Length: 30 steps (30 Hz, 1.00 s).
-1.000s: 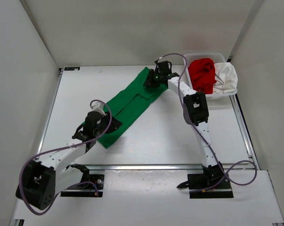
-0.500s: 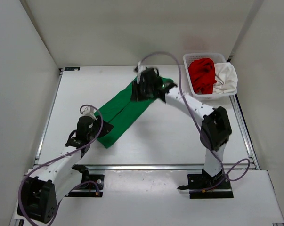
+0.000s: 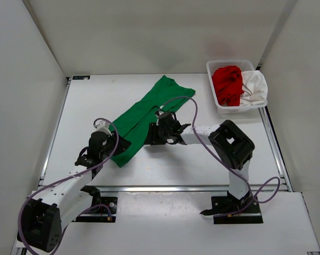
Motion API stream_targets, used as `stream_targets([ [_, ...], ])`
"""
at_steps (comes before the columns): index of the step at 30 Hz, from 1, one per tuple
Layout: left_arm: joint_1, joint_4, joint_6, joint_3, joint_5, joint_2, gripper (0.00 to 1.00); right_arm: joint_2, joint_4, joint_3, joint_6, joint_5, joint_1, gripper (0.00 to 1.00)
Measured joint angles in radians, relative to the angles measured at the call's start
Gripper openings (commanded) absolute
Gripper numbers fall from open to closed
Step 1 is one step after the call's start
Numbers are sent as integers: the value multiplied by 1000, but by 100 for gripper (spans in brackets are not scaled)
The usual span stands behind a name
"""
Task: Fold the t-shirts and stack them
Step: Rotate the tshirt 90 degrees
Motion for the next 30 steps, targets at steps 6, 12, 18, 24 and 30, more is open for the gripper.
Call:
stream_targets([
  [6, -3, 31, -8, -2, 2, 21, 43, 122, 175, 41, 124, -61, 13, 22],
  [12, -11, 55, -11, -2, -2, 51, 43, 136, 201, 16, 162, -87, -23, 0],
  [18, -129, 59, -6, 11, -26, 143, 39, -136, 139, -283, 95, -97, -257, 11],
  [24, -267, 45, 20, 48, -43, 240, 50, -460, 72, -549, 38, -117, -505, 50],
  [30, -290, -14, 53, 44, -60, 214, 63, -792, -82, -718, 21, -98, -455, 47],
])
